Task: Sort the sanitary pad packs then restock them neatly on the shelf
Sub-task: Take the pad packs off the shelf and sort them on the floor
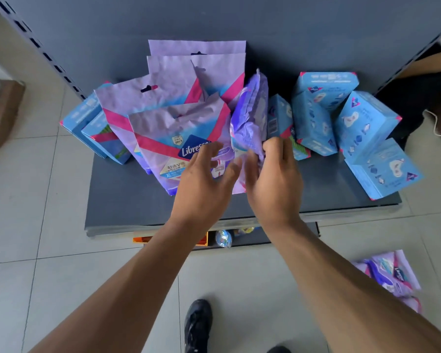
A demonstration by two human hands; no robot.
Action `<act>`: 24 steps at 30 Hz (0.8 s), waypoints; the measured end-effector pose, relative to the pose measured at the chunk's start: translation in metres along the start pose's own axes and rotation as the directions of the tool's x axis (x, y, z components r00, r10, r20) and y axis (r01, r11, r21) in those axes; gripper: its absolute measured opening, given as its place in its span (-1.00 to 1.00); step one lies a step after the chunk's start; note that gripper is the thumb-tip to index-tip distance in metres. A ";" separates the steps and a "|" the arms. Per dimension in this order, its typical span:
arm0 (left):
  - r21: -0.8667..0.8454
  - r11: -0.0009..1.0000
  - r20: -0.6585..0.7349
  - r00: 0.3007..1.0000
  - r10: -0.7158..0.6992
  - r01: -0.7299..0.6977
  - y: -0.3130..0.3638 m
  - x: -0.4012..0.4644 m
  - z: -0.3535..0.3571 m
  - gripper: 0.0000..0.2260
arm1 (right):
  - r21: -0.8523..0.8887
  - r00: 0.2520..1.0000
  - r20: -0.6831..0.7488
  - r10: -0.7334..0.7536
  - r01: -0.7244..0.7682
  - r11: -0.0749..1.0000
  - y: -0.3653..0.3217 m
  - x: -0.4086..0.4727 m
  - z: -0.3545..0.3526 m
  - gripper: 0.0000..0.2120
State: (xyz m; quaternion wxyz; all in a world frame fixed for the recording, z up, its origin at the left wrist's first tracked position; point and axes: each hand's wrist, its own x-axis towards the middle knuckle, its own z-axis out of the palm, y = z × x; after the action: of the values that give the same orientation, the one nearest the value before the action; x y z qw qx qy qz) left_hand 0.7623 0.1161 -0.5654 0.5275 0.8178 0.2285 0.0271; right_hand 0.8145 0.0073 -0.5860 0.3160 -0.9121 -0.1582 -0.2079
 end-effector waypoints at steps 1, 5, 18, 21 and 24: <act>-0.094 0.996 0.056 0.998 -0.004 0.009 0.003 -0.003 0.002 -0.56 | 0.028 1.000 -0.001 -0.024 0.024 0.999 -0.002 -0.005 -0.005 -0.81; -0.385 0.923 0.094 0.995 0.039 0.000 0.009 -0.013 0.010 -0.38 | 0.117 0.991 -0.005 -0.132 0.131 0.984 -0.005 -0.019 -0.021 -0.81; -0.283 0.955 -0.156 0.987 0.041 -0.084 0.023 -0.032 0.014 -0.48 | 0.539 0.935 0.167 0.312 -0.352 0.765 0.038 -0.016 -0.103 -0.84; -0.455 0.887 0.119 0.993 -0.020 0.072 0.035 -0.041 0.032 -0.56 | 0.614 0.876 0.267 0.401 -0.476 0.630 0.066 -0.022 -0.125 -0.79; -0.463 0.875 0.223 0.974 -0.042 0.144 0.045 -0.057 0.058 -0.53 | 0.609 0.783 0.386 0.487 -0.613 0.503 0.099 -0.035 -0.146 -0.77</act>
State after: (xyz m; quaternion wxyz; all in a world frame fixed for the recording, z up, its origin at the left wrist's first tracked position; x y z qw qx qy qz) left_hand 0.7434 0.0286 -0.5409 0.7335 0.6495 0.1984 -0.0280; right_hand 0.7853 -0.1662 -0.5489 0.6756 -0.7334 0.0487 0.0570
